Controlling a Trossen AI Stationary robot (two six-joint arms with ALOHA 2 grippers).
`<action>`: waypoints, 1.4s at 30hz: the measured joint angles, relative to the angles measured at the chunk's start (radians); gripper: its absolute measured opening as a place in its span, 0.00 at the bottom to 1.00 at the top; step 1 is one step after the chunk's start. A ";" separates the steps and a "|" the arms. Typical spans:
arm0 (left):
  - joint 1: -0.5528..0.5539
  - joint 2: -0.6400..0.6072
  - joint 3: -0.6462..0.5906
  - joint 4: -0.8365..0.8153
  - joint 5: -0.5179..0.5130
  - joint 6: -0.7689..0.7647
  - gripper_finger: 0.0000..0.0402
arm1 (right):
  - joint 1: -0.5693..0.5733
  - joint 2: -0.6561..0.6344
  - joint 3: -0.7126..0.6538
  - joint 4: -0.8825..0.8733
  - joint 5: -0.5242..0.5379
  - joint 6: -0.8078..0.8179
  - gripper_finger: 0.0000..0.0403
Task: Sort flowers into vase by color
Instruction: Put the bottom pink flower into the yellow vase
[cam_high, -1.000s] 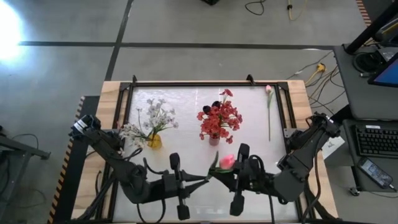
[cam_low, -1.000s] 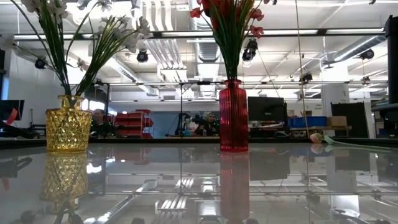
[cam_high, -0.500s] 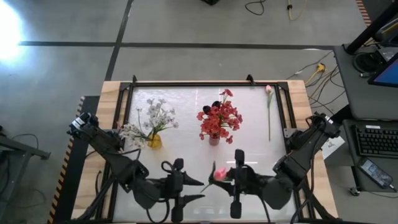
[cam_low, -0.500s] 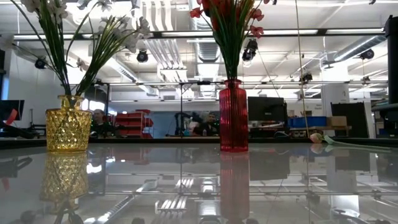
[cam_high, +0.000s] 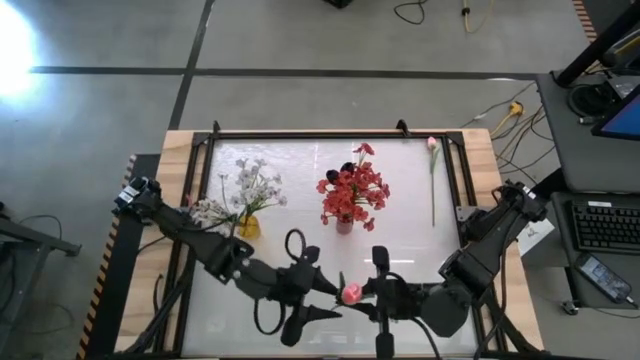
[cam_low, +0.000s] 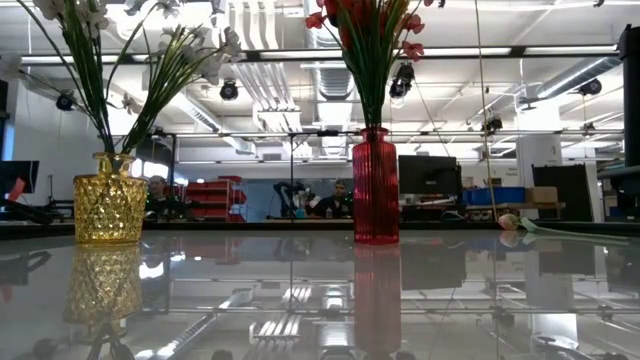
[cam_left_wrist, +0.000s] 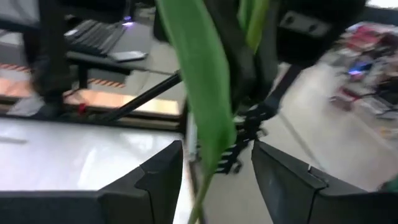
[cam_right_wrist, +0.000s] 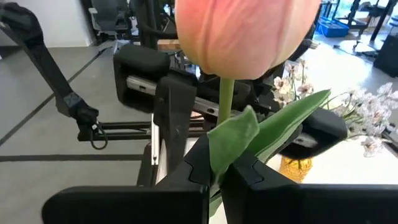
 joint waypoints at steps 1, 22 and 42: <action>0.007 0.000 0.000 0.019 0.030 0.001 0.45 | 0.000 -0.002 0.002 -0.001 0.000 -0.010 0.02; 0.131 -0.001 0.001 0.095 0.218 0.054 0.26 | -0.004 -0.041 0.006 -0.083 -0.009 -0.024 0.03; 0.175 -0.258 0.002 -0.334 0.186 0.298 0.00 | -0.011 -0.047 0.216 -0.048 0.037 -0.325 0.59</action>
